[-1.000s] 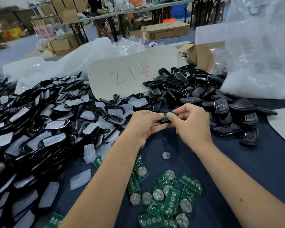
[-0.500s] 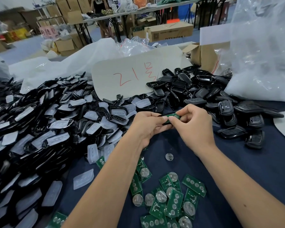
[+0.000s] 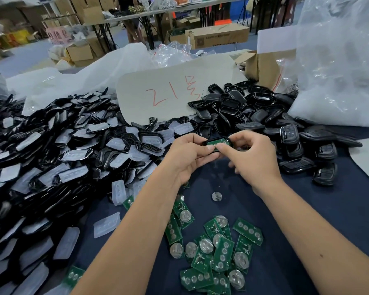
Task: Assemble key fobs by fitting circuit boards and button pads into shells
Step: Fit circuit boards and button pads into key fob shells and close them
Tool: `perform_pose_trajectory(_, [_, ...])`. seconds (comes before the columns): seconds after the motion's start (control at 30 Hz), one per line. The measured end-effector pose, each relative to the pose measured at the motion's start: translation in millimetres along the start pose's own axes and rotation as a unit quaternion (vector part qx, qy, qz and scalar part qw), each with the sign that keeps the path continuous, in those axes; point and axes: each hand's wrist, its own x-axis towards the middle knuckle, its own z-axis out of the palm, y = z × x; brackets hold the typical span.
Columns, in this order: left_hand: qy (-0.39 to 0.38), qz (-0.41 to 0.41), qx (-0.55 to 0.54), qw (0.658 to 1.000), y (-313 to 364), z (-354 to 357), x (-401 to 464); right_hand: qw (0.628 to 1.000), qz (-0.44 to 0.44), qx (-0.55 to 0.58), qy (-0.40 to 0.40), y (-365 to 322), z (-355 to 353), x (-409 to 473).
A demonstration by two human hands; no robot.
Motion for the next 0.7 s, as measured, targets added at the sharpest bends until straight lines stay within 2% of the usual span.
perform_pose_trajectory(0.13, [-0.005, 0.001, 0.013, 1.0, 4, -6, 1, 0.993, 0.018, 0.099, -0.057, 1, 1, 2])
perform_pose_trajectory(0.27, [-0.02, 0.016, 0.043, 0.999, 12, -7, -2, 0.992, 0.004, 0.121, -0.042, 0, 6, 1])
perform_pose_trajectory(0.33, [-0.034, 0.034, 0.079, 0.996, 24, -13, -7, 0.991, -0.007, 0.129, -0.04, -4, 9, -2])
perform_pose_trajectory(0.43, [-0.043, 0.062, 0.17, 0.983, 54, -30, -19, 0.987, -0.033, 0.117, -0.102, -13, 14, -12])
perform_pose_trajectory(0.57, [0.034, 0.105, 0.242, 0.964, 98, -75, -41, 0.978, -0.133, -0.013, -0.157, -35, 40, -27])
perform_pose_trajectory(0.7, [0.195, 0.108, 0.266, 0.938, 123, -139, -68, 0.938, -0.228, -0.121, -0.233, -70, 90, -40])
